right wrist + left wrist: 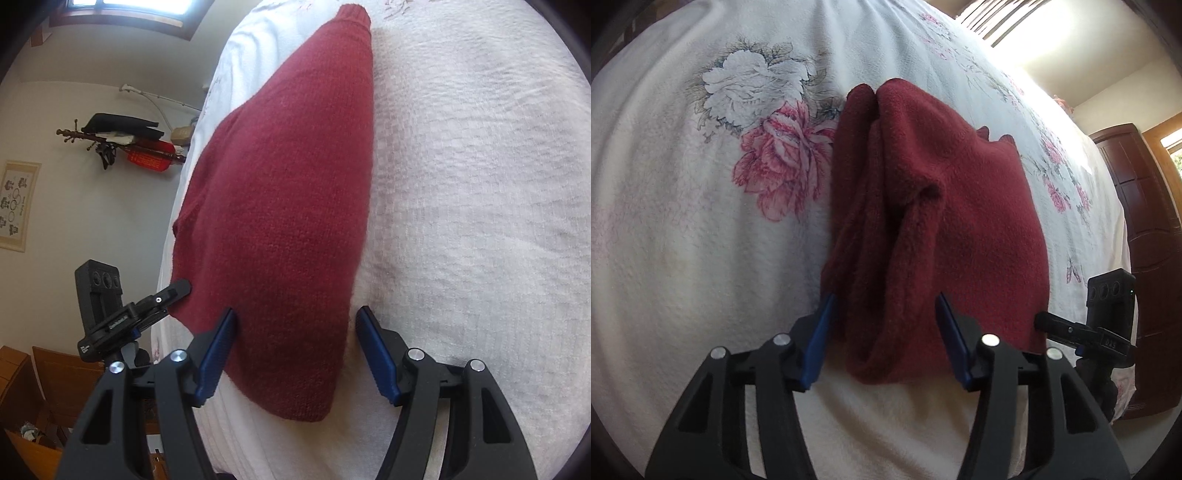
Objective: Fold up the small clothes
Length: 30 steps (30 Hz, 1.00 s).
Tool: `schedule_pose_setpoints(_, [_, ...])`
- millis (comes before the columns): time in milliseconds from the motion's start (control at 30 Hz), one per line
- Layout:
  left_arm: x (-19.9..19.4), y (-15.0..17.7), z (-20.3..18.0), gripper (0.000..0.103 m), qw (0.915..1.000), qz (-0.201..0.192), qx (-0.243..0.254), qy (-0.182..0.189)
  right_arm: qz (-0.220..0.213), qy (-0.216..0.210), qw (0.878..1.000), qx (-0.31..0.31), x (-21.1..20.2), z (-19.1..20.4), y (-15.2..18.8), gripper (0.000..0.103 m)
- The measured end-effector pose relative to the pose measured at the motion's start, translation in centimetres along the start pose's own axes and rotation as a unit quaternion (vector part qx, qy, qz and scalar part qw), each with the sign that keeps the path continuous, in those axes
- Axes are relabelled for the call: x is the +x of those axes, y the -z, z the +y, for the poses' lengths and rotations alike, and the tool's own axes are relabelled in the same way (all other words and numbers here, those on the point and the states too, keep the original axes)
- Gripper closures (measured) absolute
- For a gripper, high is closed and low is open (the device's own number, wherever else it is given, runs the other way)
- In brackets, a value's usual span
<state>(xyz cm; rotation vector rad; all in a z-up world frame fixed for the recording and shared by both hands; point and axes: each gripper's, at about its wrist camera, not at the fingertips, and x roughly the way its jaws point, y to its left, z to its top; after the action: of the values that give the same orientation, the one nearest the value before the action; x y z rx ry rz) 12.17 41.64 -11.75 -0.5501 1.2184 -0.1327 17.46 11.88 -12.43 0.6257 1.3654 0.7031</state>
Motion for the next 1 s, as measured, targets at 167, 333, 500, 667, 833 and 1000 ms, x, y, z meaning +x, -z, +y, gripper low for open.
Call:
schedule_pose_setpoints(167, [-2.1, -0.8, 0.0, 0.092, 0.9993, -0.036, 0.001, 0.004, -0.001, -0.012, 1.0, -0.008, -0.1, 0.3, 0.2, 0.038])
schedule_pose_setpoints(333, [0.9, -0.6, 2.7, 0.091, 0.9997, -0.003, -0.019, -0.011, 0.021, 0.007, 1.0, -0.006, 0.9, 0.2, 0.4, 0.064])
schedule_pose_setpoints(500, [1.0, -1.0, 1.7, 0.076, 0.9996, -0.004, -0.001, -0.028, 0.028, 0.024, 0.999, -0.013, 1.3, 0.5, 0.4, 0.067])
schedule_pose_setpoints(667, [-2.6, -3.3, 0.8, 0.048, 0.9982, -0.042, 0.019, -0.039, 0.002, 0.065, 0.997, -0.049, -0.6, 3.2, 0.0, 0.046])
schedule_pose_setpoints(833, [-2.6, -9.6, -1.0, 0.041, 0.9966, -0.067, 0.032, -0.035, -0.021, 0.098, 0.993, -0.064, -1.7, 4.4, 0.0, 0.041])
schedule_pose_setpoints(1000, [1.7, -14.3, -3.2, 0.04, 0.9956, -0.035, 0.059, -0.063, -0.01, 0.101, 0.993, -0.057, -0.3, 3.8, 0.0, 0.041])
